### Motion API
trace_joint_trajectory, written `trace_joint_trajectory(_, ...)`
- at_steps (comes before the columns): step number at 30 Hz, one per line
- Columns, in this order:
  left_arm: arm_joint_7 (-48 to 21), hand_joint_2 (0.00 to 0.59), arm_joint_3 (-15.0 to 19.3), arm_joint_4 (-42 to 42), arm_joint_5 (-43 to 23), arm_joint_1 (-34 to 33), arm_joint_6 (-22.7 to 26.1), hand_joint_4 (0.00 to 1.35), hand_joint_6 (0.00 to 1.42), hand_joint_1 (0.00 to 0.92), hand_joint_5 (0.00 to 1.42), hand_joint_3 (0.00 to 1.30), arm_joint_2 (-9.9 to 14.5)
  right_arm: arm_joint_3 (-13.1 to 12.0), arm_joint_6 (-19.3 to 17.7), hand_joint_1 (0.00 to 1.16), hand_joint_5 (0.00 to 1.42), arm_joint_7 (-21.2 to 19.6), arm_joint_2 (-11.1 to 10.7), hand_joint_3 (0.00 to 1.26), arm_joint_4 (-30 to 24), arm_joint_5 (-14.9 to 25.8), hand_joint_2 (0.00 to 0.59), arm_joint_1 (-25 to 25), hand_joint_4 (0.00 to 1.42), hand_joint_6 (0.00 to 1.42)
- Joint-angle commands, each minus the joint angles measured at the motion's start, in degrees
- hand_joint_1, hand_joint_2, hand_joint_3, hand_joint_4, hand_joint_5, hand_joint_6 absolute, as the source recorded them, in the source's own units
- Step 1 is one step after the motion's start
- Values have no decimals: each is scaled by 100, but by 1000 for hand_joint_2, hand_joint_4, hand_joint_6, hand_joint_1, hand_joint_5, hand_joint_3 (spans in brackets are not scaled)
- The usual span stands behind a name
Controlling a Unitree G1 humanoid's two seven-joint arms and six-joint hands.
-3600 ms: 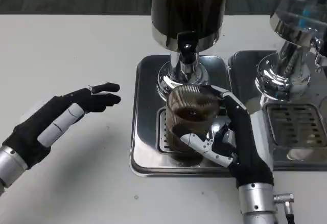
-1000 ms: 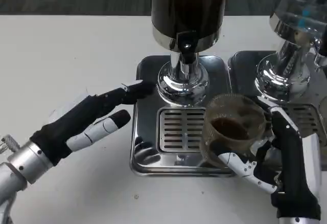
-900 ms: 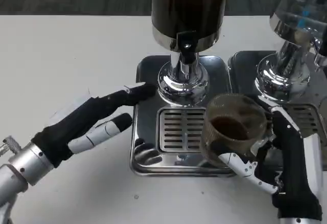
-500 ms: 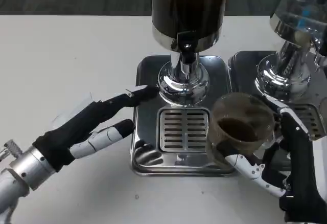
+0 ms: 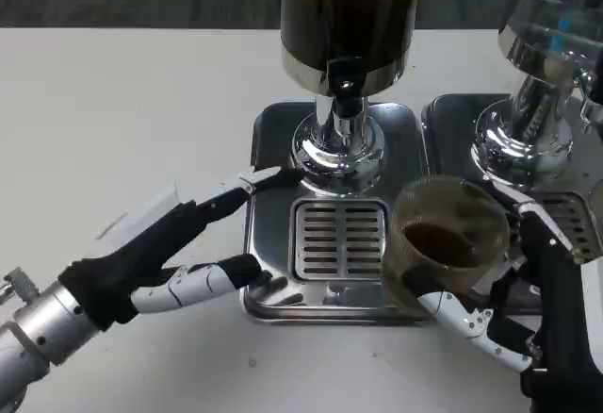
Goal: Grasp the cup under the faucet to collect the drink, then remove the cup.
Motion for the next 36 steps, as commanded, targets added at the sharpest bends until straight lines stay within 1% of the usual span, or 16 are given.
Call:
trace_joint_trajectory(1,180,113,-67,-266,142,207,-160,0,73,0,14,120,163,-47,-166,711,900,19,12,685,-350,92,212,41,753,1222)
trace_joint_trajectory(12,530,102,-116,-715,453,505,-347,0,47,0,0,88,402,-66,-147,722,901,154,42,697,-628,121,205,269,768,1232)
trace_joint_trajectory(16,618,101,-119,-906,538,632,-465,0,33,0,0,77,542,-75,-135,724,911,215,48,700,-734,139,204,348,771,1232)
trace_joint_trajectory(23,621,101,-152,-1255,476,906,-625,0,29,0,0,70,833,-81,-138,721,912,365,27,702,-921,180,202,509,771,1232)
trace_joint_trajectory(26,637,100,-161,-1382,435,1006,-636,0,27,0,0,68,913,-97,-138,721,912,423,32,705,-1001,201,202,576,771,1232)
trace_joint_trajectory(36,677,100,-121,-1812,350,1292,-650,0,25,0,0,67,1062,-142,-124,726,912,579,42,709,-1196,255,204,750,771,1232)
